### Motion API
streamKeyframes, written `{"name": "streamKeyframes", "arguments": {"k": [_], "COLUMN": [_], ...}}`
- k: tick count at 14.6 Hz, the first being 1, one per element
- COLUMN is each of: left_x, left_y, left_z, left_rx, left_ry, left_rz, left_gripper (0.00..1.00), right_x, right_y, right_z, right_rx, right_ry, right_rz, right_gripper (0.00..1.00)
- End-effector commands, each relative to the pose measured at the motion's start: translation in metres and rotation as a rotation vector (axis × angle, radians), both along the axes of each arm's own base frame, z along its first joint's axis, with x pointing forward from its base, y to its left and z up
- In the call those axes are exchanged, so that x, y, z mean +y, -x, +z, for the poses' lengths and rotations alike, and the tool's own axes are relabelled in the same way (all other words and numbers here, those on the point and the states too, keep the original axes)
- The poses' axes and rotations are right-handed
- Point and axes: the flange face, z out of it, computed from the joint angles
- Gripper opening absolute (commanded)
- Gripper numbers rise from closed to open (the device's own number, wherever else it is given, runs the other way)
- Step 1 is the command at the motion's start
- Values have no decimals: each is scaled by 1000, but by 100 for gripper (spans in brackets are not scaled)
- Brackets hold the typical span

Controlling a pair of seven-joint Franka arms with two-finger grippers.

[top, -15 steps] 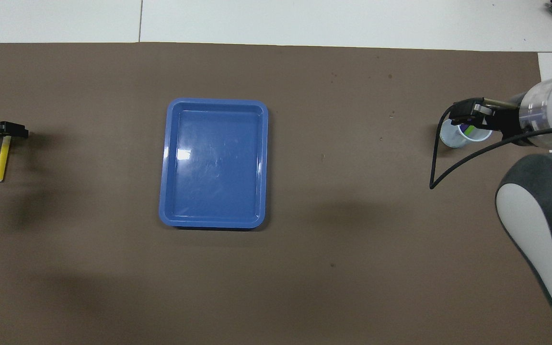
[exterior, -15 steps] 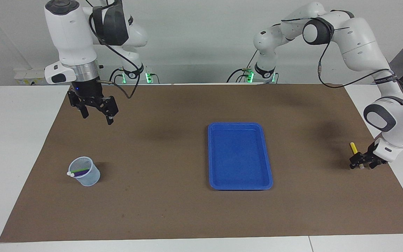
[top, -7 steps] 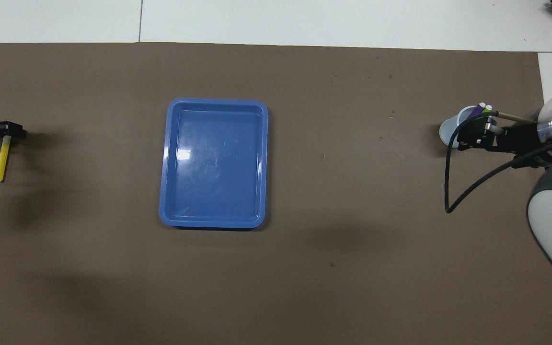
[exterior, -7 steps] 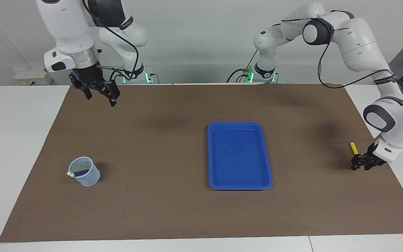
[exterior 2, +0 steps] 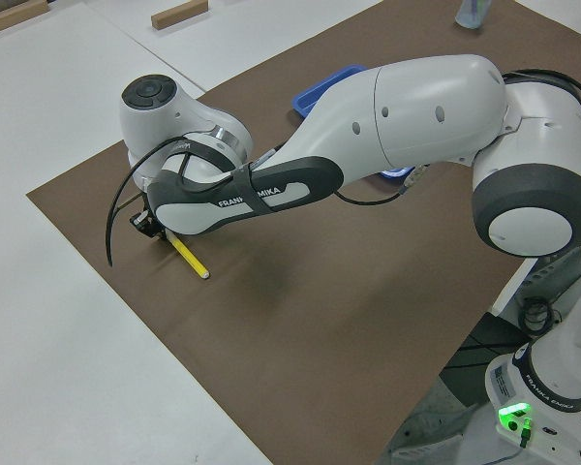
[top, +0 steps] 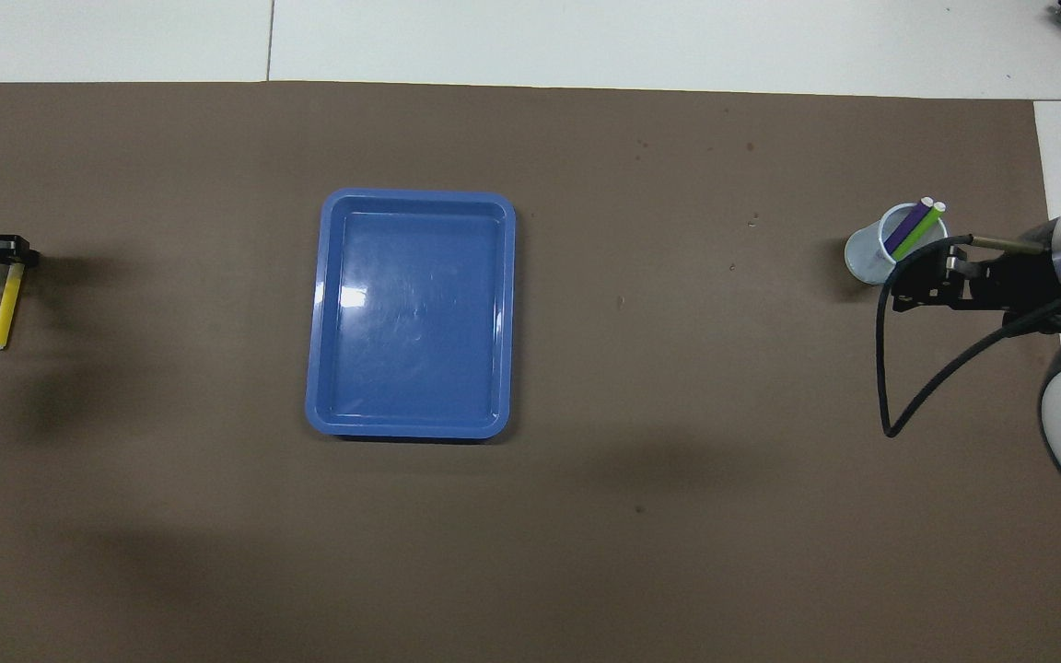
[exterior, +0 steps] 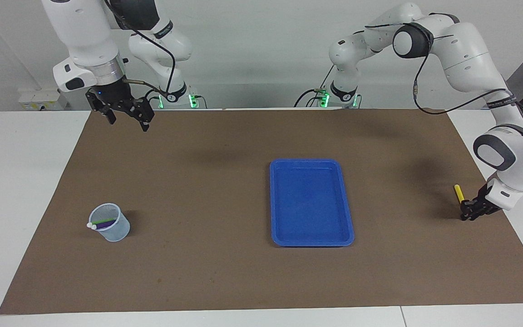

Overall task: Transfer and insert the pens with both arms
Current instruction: 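Withdraw the right gripper from the cup, then lower the left gripper and close it on the yellow pen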

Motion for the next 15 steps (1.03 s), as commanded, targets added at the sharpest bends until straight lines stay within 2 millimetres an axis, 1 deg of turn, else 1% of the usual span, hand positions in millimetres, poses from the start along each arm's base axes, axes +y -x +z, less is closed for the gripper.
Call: {"name": "streamKeyframes", "arguments": {"k": [1, 2, 3, 4, 5, 7, 9, 11, 15], "left_x": [4, 4, 4, 4, 4, 4, -2, -3, -7], "left_y": [5, 5, 5, 5, 5, 5, 4, 0, -2], "left_z": [-12, -12, -12, -12, -12, -11, -12, -4, 5], "left_rx": [28, 26, 26, 26, 26, 27, 41, 36, 40], "left_ry": [10, 9, 10, 9, 9, 12, 28, 28, 32], "left_rz": [-8, -9, -9, -8, -8, -7, -7, -6, 17], "left_gripper": [20, 14, 4, 0, 0, 0, 0, 0, 0], "right_x": [-2, -1, -2, -2, -3, 0, -6, -10, -12], "right_y": [9, 9, 11, 13, 13, 13, 11, 11, 12], "right_z": [8, 8, 9, 13, 13, 11, 9, 9, 7], "right_rx": [17, 22, 23, 20, 20, 25, 30, 30, 44], "right_ry": [-30, -30, -30, -30, -31, -31, -37, -58, -64], "right_rz": [28, 39, 39, 39, 37, 43, 40, 33, 74], "right_gripper": [100, 100, 100, 100, 100, 100, 100, 100, 100]}}
